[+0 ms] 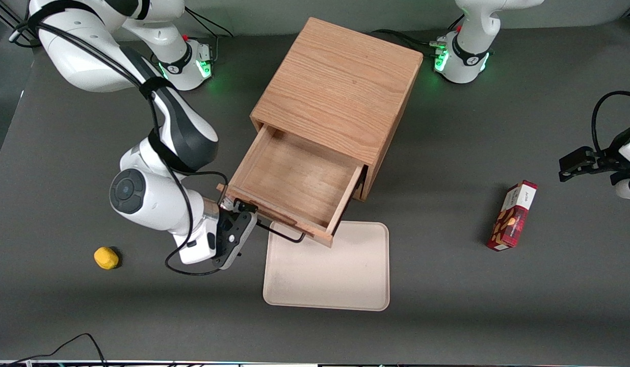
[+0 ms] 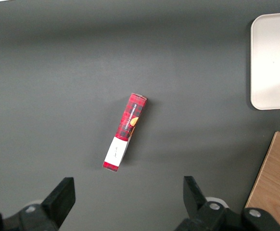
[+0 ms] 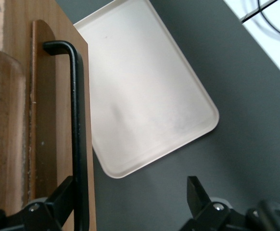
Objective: Open upper drawer
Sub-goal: 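Pull the drawer outward from the cabinet with the right gripper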
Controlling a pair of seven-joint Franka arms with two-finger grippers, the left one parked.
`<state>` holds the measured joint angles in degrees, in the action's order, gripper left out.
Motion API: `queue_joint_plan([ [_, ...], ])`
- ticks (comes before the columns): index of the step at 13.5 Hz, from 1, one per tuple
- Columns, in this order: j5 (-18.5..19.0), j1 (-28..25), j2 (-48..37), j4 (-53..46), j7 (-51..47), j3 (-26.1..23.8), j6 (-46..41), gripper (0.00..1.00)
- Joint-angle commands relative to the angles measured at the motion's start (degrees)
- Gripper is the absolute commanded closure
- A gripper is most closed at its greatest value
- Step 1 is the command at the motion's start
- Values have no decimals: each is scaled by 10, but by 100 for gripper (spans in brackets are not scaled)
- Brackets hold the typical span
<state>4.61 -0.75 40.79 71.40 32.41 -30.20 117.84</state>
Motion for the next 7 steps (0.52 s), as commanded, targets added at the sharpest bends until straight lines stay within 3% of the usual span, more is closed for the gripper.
queue_joint_plan([
  [1,4,8,19,-26,45,5,-2,0],
  [7,-14,11,25,-40,39,12,7,0],
])
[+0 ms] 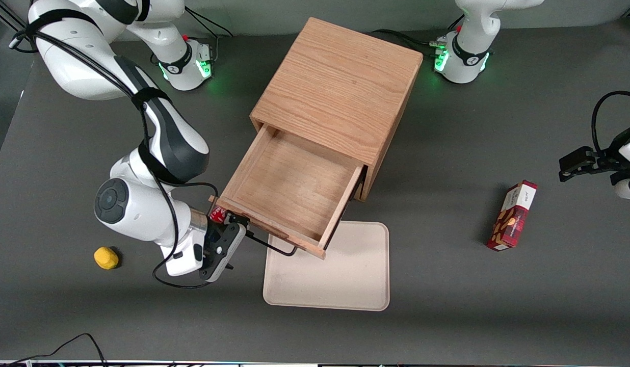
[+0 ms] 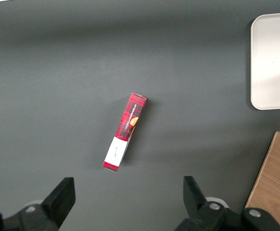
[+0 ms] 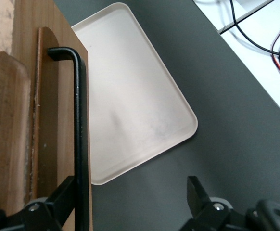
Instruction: Open upper drawer
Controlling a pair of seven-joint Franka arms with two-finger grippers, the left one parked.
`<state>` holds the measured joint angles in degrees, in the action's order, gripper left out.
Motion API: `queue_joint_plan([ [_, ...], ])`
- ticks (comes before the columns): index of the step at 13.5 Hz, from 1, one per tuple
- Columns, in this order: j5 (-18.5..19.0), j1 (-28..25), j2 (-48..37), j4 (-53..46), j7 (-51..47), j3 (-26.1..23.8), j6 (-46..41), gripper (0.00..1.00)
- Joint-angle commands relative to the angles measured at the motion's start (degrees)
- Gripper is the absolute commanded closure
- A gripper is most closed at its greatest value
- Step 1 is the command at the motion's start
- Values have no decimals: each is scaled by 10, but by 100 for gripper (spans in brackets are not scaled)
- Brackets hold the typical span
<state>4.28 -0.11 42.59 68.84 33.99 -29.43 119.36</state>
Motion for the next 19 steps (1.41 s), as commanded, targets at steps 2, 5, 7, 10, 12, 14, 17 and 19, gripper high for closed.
queue_joint_plan([
  [2,-18,-2,-3,-13,6,17,1,0],
  [5,-19,-4,-31,-13,-2,26,12,0],
  [7,-20,-4,-61,-8,-2,45,12,0],
  [10,-121,9,-164,48,-1,118,-12,0],
  [12,-154,45,-246,124,-3,146,-49,0],
  [14,-154,104,-326,204,-64,145,-82,0],
  [17,-133,132,-407,242,-247,146,-183,0],
  [19,-58,125,-437,251,-365,137,-234,0],
])
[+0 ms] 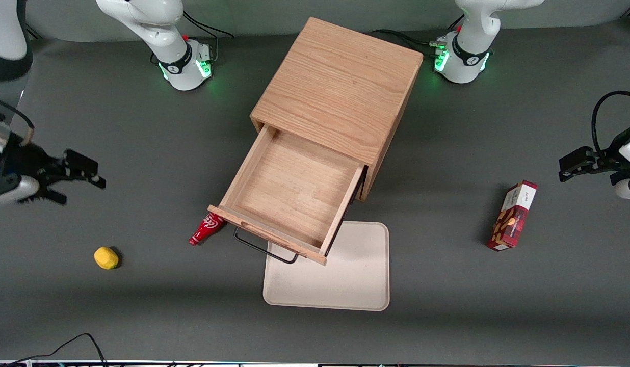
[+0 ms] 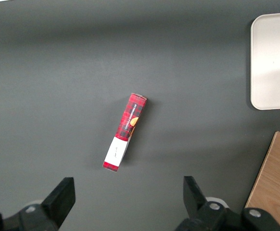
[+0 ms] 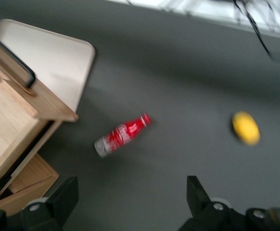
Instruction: Open upper drawer
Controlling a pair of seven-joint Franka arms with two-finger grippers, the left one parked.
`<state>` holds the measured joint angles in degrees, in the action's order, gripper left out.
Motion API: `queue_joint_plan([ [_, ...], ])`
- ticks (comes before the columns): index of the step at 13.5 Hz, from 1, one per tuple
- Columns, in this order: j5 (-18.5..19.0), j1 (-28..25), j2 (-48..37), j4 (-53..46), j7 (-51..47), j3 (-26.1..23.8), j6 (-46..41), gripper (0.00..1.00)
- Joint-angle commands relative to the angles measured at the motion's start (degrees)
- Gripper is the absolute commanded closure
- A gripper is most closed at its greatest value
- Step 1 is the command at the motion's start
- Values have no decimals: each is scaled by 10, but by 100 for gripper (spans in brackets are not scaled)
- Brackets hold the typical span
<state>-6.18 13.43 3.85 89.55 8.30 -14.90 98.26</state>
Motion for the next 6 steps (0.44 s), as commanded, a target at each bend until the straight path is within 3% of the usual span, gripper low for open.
queue_joint_plan([
  [1,49,-10,-62,48,-151,-9,-51,0],
  [6,56,-11,-97,77,-174,-9,-62,0],
])
